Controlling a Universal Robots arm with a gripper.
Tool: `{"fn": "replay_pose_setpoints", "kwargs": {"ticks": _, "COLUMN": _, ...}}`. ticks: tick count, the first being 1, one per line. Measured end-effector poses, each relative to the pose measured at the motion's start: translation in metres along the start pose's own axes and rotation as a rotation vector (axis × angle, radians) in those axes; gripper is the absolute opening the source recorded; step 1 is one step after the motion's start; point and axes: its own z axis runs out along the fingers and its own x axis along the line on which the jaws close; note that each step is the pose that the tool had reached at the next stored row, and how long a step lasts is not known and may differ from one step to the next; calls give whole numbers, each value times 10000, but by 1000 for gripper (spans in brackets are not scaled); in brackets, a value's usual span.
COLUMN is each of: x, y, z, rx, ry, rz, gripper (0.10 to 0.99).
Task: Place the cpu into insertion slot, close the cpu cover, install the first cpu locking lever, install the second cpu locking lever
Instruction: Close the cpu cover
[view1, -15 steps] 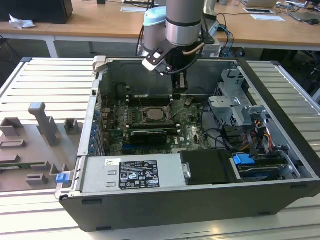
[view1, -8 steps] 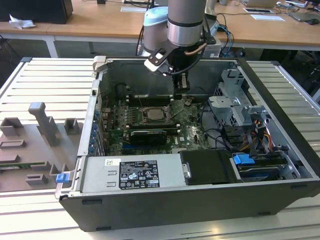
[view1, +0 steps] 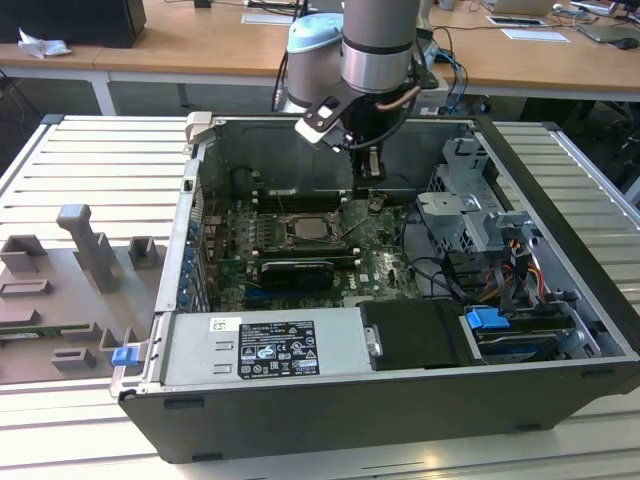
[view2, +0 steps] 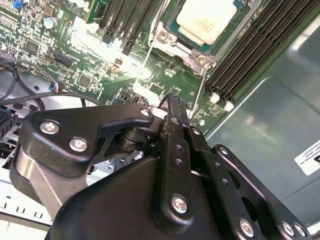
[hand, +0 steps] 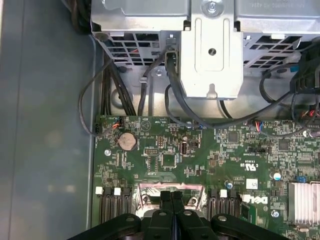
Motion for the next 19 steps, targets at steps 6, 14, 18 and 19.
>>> {"fn": "replay_pose_setpoints", "kwargs": {"ticks": 6, "x": -4, "y": 164, "z": 16, "rx": 19, "ry": 1, "rz": 1, "gripper": 106}}
{"fn": "replay_pose_setpoints", "kwargs": {"ticks": 14, "x": -9, "y": 270, "z": 101, "rx": 95, "ry": 1, "rz": -139, "gripper": 106}}
{"fn": "replay_pose_setpoints", "kwargs": {"ticks": 18, "x": -10, "y": 269, "z": 127, "rx": 95, "ry": 1, "rz": -142, "gripper": 106}}
{"fn": "replay_pose_setpoints", "kwargs": {"ticks": 19, "x": -10, "y": 269, "z": 132, "rx": 95, "ry": 2, "rz": -142, "gripper": 106}}
